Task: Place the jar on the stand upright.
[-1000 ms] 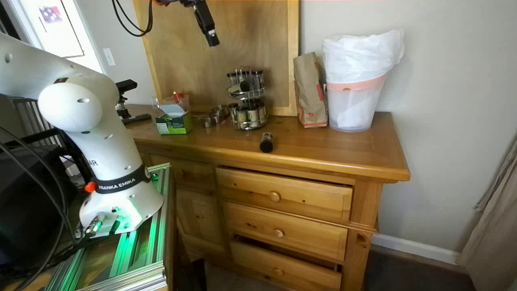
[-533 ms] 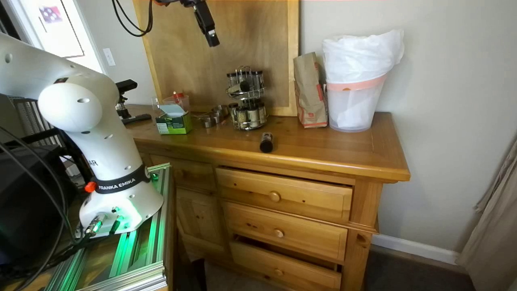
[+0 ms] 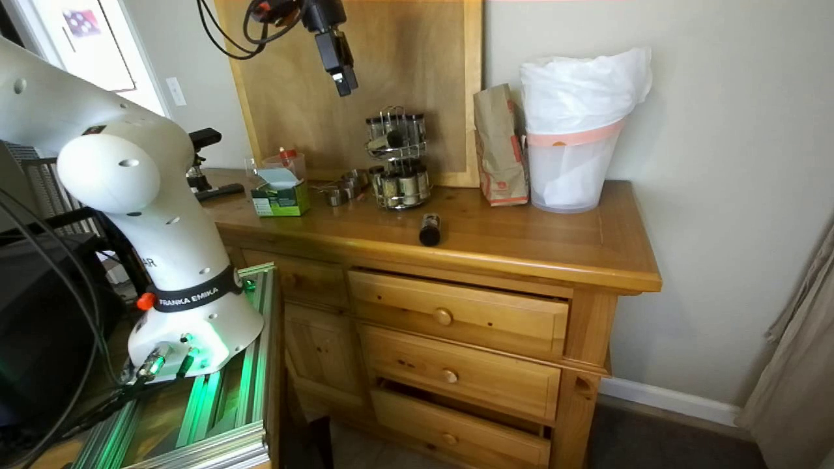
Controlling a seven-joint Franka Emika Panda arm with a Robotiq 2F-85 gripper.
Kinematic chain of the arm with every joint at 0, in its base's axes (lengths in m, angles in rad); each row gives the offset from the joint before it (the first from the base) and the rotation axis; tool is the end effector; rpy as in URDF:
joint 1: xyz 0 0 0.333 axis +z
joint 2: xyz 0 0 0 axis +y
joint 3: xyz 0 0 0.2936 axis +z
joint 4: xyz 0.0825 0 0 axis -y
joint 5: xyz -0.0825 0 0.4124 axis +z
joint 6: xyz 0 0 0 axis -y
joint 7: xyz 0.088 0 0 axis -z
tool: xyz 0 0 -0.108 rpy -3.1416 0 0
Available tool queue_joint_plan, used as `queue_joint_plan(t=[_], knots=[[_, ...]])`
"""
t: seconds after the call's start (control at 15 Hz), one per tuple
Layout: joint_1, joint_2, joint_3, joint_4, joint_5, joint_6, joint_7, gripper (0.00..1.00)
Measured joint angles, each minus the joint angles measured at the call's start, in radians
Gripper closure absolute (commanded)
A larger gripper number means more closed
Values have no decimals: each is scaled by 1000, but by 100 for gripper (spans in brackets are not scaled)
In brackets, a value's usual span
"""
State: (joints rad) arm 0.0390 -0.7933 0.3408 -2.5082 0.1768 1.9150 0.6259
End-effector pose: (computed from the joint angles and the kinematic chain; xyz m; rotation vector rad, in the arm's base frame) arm 0.3511 0.1616 0.5133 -3.0609 0.5692 -0.2913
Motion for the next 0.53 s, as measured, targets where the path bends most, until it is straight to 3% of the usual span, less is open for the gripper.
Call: queue_joint_plan(t=[0.53], knots=[[0, 69, 13, 4, 29, 21, 112, 0]])
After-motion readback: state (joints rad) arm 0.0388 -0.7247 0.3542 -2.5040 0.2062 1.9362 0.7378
